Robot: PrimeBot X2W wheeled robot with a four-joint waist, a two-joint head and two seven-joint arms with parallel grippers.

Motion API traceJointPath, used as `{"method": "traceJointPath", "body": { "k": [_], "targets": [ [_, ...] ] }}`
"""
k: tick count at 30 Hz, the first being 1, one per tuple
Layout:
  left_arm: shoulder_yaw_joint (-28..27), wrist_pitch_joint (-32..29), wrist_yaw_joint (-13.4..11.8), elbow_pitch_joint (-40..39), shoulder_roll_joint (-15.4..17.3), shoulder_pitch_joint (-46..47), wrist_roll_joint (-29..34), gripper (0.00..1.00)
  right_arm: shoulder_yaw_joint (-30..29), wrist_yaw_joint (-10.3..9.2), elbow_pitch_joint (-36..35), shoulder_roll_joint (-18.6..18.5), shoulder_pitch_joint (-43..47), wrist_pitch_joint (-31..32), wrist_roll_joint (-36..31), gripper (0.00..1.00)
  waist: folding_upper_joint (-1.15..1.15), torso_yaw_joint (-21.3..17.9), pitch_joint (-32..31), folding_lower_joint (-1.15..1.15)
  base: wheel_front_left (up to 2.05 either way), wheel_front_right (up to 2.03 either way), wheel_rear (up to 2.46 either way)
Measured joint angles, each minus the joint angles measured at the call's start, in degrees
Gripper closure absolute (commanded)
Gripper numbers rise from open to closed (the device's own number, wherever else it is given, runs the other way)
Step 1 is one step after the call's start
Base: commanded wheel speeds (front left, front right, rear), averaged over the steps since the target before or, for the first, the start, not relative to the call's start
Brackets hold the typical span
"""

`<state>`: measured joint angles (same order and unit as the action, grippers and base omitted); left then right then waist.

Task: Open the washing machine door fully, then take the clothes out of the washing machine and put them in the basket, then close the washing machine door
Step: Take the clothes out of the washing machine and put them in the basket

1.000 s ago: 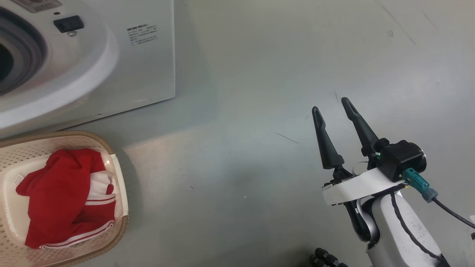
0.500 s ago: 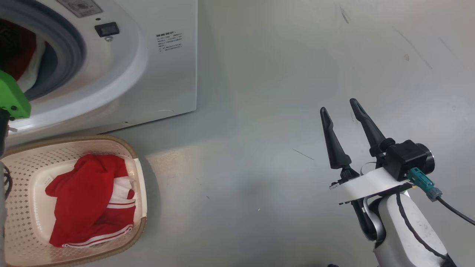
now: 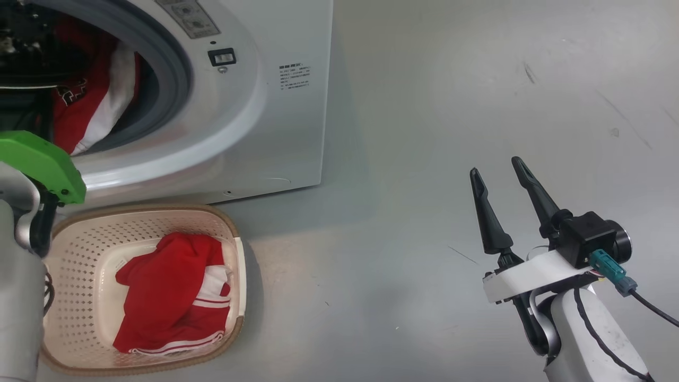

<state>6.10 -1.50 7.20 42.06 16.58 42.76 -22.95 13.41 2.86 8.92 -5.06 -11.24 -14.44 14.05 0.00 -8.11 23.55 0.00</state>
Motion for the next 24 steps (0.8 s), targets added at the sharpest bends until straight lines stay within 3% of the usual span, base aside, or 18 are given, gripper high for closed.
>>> {"method": "traceJointPath", "body": {
  "k": [24],
  "targets": [
    [1.75,14.21,0.00,-5.30,-0.87,-10.23,-0.44,1.00,-1.58,0.09,0.80,-0.77,3.91,0.00,0.37,0.00,0.00,8.39,-9.53,0.00,0.00,0.00,0.00]
  ]
}}
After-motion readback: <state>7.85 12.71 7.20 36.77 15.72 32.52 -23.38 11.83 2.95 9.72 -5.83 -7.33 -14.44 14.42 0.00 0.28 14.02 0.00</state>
